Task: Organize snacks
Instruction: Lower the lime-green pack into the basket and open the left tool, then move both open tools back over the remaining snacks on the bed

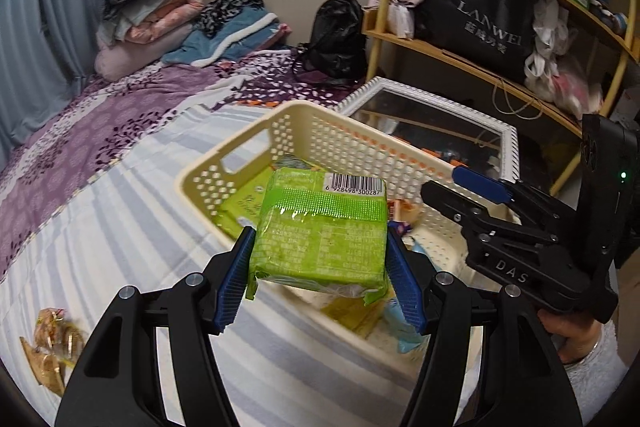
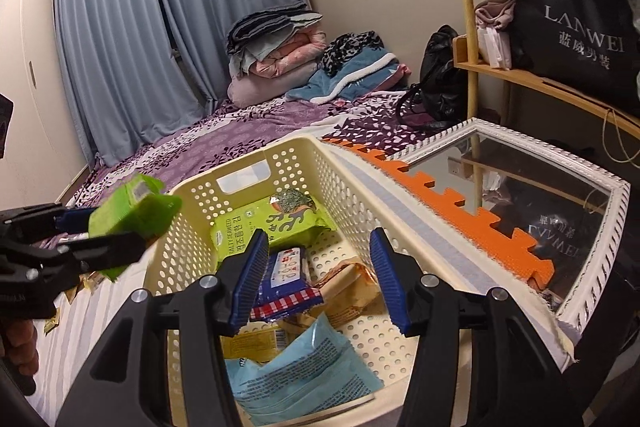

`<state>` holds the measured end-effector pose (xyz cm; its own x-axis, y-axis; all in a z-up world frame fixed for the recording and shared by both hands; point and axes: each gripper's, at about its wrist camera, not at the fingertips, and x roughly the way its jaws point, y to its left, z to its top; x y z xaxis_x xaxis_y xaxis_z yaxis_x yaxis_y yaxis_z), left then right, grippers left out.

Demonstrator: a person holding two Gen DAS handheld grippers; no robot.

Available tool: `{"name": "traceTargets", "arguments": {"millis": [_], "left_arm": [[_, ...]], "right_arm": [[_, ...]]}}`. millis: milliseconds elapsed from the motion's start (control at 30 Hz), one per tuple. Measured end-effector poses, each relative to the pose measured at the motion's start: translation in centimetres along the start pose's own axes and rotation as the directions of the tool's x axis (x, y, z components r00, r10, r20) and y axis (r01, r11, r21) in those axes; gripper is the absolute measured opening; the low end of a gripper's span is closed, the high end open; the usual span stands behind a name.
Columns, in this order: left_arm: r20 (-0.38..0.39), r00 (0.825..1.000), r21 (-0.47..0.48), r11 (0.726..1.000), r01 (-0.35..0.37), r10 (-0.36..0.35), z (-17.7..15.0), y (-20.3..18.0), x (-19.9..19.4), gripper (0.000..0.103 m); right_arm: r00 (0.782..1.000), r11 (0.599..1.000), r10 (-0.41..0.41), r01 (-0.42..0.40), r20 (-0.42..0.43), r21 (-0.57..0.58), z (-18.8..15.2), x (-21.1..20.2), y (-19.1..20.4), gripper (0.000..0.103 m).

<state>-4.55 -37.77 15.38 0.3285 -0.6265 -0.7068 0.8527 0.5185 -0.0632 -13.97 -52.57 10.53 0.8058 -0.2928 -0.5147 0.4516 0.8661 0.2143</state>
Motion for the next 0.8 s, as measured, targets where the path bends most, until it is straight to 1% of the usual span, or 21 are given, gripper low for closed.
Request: {"name": "traceTargets", "arguments": {"millis": [67,133,167,233,400,433,467,500,533,667,800], "left_arm": [[-0.007,1.0,-0.008,1.0,0.029,-0.03,-0.1,-0.4,0.6,0.067],[-0.008,0.999,-0.017,0.999,0.046,-0.046,-0.2,-0.5,1.0,0.076],[-0.001,0.999,-0.02,0.999,0.045,-0.045,-0.2,-0.5,1.0,0.077],[0.006,0.999,-0.021,0.999,0.034,-0.034,-0.3,-0.2,0.9,0.081],[0.022,1.0,-0.02,1.0,-0.012,0.012,-0.3,0.7,0.1,0.082],[0.023,1.0,-0.022,1.0,-0.018,0.018,-0.3,1.0,-0.1,0.083],[0.023,0.999,-0.026,0.999,-0.026,0.027,-0.4,1.2,-0.2,0.085],[0.026,0.999,-0.029,0.999,-0.038,0.039,-0.4,1.4,-0.3,0.091],[0.03,0.998,-0.031,0.998,-0.05,0.05,-0.4,1.6,-0.5,0.096],[0.031,0.996,-0.035,0.996,-0.085,0.086,-0.6,2.2,-1.0,0.097],[0.036,0.993,-0.04,0.993,-0.113,0.114,-0.9,2.9,-1.6,0.099]], "right_arm": [[1.0,1.0,-0.008,0.008,0.0,0.006,-0.1,-0.1,-0.3,0.053],[1.0,1.0,-0.012,0.012,0.0,0.008,-0.1,-0.2,-0.5,0.053],[1.0,1.0,-0.016,0.016,0.0,0.009,-0.1,-0.3,-0.6,0.054],[1.0,1.0,-0.023,0.023,0.002,0.011,0.0,-0.4,-0.7,0.054],[1.0,1.0,-0.021,0.021,0.003,0.021,0.1,-0.3,-0.5,0.055],[1.0,1.0,-0.018,0.018,0.004,0.018,0.1,-0.3,-0.2,0.06],[1.0,1.0,-0.015,0.015,0.008,0.013,0.1,-0.4,0.1,0.063],[1.0,1.0,-0.013,0.012,0.012,0.009,0.2,-0.4,0.4,0.067],[1.0,1.0,-0.008,0.008,0.013,0.001,0.2,-0.4,0.8,0.067],[1.0,1.0,0.003,-0.003,0.017,-0.014,0.4,-0.7,1.8,0.067],[1.0,1.0,0.01,-0.01,0.027,-0.019,0.7,-1.0,2.6,0.072]]}}
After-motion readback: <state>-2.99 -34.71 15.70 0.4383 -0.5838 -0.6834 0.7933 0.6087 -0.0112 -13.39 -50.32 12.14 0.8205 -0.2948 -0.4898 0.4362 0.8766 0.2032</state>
